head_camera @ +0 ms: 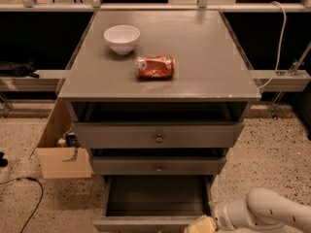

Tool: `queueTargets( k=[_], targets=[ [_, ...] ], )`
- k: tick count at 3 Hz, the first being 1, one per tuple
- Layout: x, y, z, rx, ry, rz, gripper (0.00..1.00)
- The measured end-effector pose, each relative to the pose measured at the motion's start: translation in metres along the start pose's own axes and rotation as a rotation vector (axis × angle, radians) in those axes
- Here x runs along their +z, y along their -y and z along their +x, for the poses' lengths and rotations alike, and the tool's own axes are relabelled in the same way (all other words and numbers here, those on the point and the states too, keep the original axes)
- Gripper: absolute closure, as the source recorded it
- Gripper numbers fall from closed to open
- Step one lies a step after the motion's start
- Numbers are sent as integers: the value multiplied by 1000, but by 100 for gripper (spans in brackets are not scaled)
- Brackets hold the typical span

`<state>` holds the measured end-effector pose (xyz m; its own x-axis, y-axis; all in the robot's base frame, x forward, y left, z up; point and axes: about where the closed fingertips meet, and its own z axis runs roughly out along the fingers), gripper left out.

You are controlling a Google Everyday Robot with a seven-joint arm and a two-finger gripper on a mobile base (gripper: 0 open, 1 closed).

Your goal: Close bottom drawer

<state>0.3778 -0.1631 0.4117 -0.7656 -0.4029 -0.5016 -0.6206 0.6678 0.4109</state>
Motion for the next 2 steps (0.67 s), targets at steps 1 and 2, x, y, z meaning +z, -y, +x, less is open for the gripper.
queueTargets(
  k=[1, 2],
  targets=[
    [22, 1, 18, -35, -11, -65, 0],
    [27, 3, 17, -33, -15, -69, 0]
  ],
)
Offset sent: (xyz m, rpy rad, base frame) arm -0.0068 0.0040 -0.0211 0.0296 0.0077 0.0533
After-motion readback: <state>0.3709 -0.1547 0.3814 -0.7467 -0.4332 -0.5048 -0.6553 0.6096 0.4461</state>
